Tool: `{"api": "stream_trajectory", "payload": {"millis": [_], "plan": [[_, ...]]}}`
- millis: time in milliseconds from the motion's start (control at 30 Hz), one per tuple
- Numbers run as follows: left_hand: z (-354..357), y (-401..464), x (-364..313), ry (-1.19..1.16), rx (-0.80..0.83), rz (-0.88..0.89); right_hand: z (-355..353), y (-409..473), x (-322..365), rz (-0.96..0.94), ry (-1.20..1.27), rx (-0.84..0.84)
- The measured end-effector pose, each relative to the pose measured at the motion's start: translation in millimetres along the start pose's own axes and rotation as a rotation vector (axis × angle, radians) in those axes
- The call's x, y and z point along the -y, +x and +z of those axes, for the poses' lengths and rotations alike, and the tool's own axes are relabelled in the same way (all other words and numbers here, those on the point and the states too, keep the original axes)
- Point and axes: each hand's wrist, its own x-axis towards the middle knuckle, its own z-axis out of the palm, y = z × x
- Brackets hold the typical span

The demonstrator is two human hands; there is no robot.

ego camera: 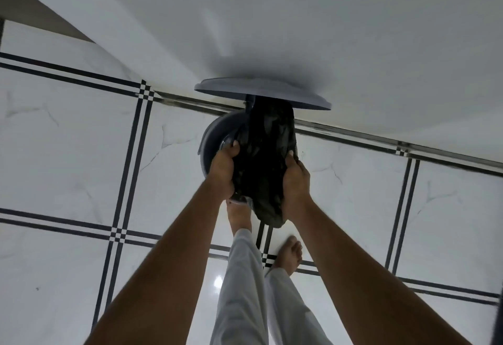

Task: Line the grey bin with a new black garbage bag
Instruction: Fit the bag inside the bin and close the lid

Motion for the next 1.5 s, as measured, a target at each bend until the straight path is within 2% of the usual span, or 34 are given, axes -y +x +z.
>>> {"api": "stream_trajectory", "payload": {"millis": [100, 233, 333, 467, 567, 700, 833, 933, 1000, 1067, 1200, 1333, 1500], "plan": [[4.4, 10.0, -14.3, -0.149, 0.116, 0.031, 12.9, 9.0, 1.1, -0.027, 0.065, 0.017], [0.9, 16.1, -18.5, -0.155, 0.151, 0.059, 23.4, 14.7, 11.0, -0.073, 0.097, 0.045], [-12.7, 30.7, -4.2, 0.073, -0.066, 0.061, 24.9, 16.8, 5.4, -0.037, -0.077, -0.017], [-36.5, 37.7, 9.7, 0.629, -0.407, 0.159, 18.7, 34.0, -3.2, 0.061, -0.272, -0.106], [-54.0, 43.2, 9.8, 0.62, -0.578, 0.311, 12.0, 44.4, -3.9, 0.007, -0.284, -0.18], [-70.4, 41.9, -1.8, 0.612, -0.66, 0.447, -3.8, 50.9, -6.3, -0.08, -0.223, -0.263], [-83.4, 55.9, -21.9, 0.696, -0.609, 0.462, -11.0, 65.8, 5.2, -0.167, -0.221, -0.275], [-79.8, 74.0, -44.3, 0.632, -0.505, 0.454, -5.9, 91.9, 21.7, -0.246, -0.222, -0.276], [-80.5, 90.2, -54.8, 0.629, -0.502, 0.446, -3.0, 110.1, 28.0, -0.254, -0.248, -0.292], [-84.0, 107.4, -58.8, 0.647, -0.497, 0.399, -5.7, 127.5, 26.6, -0.214, -0.302, -0.308], [-93.7, 128.4, -48.2, 0.68, -0.477, 0.176, -25.6, 160.1, 12.1, -0.041, -0.378, -0.26], [-108.5, 118.7, -23.3, 0.475, -0.432, 0.024, -43.8, 161.2, -8.0, 0.16, -0.325, -0.147], [-129.2, 81.3, 15.0, 0.116, -0.162, -0.046, -64.7, 142.4, -41.7, 0.198, -0.03, 0.039]]}}
